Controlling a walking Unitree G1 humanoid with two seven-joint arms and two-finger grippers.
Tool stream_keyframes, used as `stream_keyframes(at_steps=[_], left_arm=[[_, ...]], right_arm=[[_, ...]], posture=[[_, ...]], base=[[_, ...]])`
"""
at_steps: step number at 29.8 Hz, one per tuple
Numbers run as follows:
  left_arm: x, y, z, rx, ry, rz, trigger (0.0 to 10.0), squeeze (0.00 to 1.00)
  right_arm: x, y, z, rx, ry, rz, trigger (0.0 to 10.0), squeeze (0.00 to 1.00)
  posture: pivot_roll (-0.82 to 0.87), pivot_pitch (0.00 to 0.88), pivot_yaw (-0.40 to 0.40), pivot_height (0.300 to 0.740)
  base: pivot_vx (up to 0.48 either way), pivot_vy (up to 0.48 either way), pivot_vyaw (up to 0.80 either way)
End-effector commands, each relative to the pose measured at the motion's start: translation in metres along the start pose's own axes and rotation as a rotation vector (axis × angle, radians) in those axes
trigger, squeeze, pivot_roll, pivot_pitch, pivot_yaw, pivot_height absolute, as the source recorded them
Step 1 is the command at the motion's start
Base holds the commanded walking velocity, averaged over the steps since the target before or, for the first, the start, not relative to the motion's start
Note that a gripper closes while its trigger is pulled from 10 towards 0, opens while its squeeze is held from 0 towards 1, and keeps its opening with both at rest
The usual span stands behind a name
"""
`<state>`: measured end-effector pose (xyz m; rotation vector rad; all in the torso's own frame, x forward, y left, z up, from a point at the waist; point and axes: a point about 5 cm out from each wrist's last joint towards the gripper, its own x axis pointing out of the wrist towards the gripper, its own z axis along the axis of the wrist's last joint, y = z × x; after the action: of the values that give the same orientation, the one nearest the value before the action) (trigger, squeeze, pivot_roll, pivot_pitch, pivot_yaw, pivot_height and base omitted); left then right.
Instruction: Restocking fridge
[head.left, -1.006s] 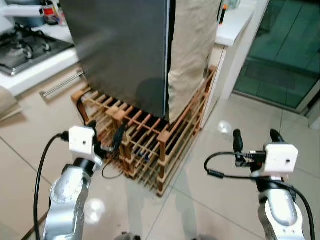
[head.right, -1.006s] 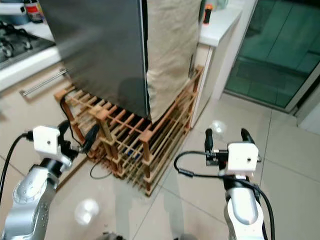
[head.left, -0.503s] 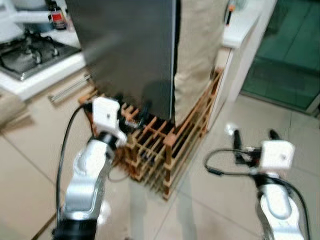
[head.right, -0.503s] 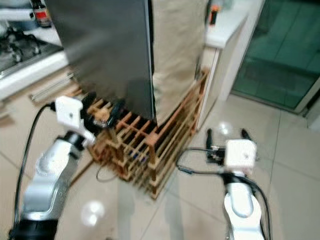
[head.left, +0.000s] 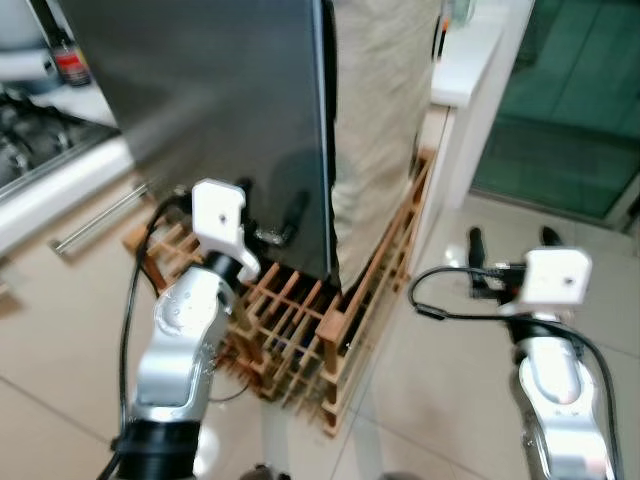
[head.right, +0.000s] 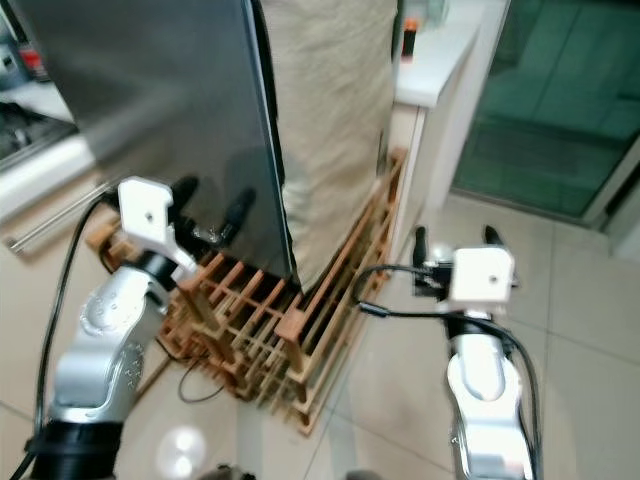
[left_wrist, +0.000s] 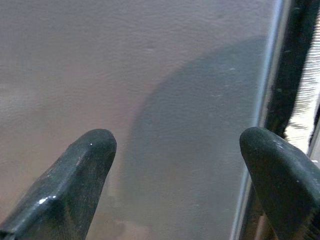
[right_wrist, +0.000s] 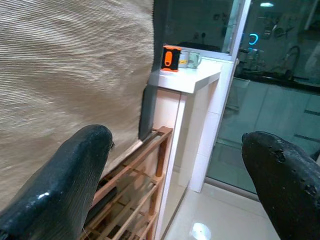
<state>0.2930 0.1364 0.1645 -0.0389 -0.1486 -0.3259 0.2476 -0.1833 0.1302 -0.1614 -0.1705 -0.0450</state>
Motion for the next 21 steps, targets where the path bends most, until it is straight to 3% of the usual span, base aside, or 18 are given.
stream_keyframes(at_steps=[1, 5, 9, 16, 21], left_arm=[[0.001, -0.003, 0.002, -0.006, -0.001, -0.004, 10.0, 0.00], [0.005, -0.005, 0.005, -0.036, -0.001, 0.000, 10.0, 0.00], [0.014, -0.006, 0.002, -0.109, 0.050, 0.015, 10.0, 0.00], [0.015, -0.006, -0.001, -0.134, 0.071, 0.030, 10.0, 0.00], [0.016, -0.006, 0.001, -0.137, 0.075, 0.038, 10.0, 0.00]], right_arm=[[0.001, 0.000, 0.000, -0.006, 0.007, 0.006, 10.0, 0.00], [0.004, 0.000, 0.000, -0.001, 0.010, 0.015, 10.0, 0.00], [0.007, 0.001, 0.000, 0.012, 0.025, 0.026, 10.0, 0.00], [0.009, 0.001, 0.001, 0.008, 0.019, 0.025, 10.0, 0.00], [0.010, 0.001, 0.001, 0.006, 0.017, 0.028, 10.0, 0.00]], posture=[[-0.19, 0.000, 0.055, 0.716], [-0.19, 0.000, 0.051, 0.716], [-0.19, 0.000, 0.050, 0.716], [-0.20, 0.000, 0.053, 0.716], [-0.20, 0.000, 0.053, 0.716]], base=[[0.000, 0.000, 0.00], [0.000, 0.000, 0.00], [0.000, 0.000, -0.77], [0.000, 0.000, -0.71], [0.000, 0.000, 0.00]])
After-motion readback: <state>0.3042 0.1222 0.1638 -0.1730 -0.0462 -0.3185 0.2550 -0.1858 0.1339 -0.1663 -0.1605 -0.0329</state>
